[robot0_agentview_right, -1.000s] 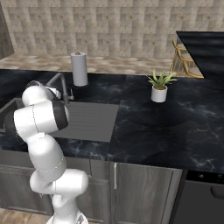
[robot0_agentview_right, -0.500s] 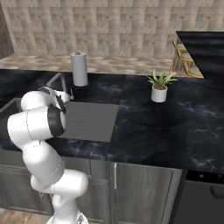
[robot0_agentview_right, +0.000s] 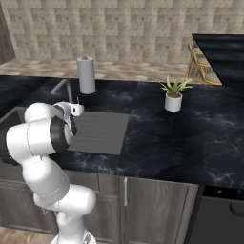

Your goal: Pick the kettle and cup and place them in the sink. Then turn on the water.

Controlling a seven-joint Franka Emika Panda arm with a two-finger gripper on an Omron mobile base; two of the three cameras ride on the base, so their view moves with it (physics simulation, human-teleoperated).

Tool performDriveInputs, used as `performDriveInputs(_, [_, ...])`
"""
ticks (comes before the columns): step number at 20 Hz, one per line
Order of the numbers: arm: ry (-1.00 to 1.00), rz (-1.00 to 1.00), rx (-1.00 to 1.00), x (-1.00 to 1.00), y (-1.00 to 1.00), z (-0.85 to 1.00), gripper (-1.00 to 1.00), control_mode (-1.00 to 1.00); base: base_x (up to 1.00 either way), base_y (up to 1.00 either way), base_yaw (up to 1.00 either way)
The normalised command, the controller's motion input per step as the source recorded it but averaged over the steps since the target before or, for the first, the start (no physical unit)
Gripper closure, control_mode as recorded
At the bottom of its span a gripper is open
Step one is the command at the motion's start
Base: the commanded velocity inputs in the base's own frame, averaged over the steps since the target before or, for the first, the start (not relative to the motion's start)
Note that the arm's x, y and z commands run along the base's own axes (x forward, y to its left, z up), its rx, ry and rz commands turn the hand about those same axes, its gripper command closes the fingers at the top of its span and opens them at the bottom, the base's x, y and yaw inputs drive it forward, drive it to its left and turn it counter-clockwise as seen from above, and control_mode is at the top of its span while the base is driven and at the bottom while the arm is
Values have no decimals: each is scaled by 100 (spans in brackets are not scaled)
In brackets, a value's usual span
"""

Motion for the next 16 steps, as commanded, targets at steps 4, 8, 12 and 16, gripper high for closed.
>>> performDriveInputs(4, [-12,0,4,-8,-27,15,-100,-100,0,0,0])
performDriveInputs(8, [-1,0,1,-8,-14,11,-100,-100,0,0,0])
performDriveInputs(12, [0,0,0,0,-3,2,-100,-100,0,0,0])
performDriveInputs(16, [0,0,0,0,-7,0,-100,-100,0,0,0])
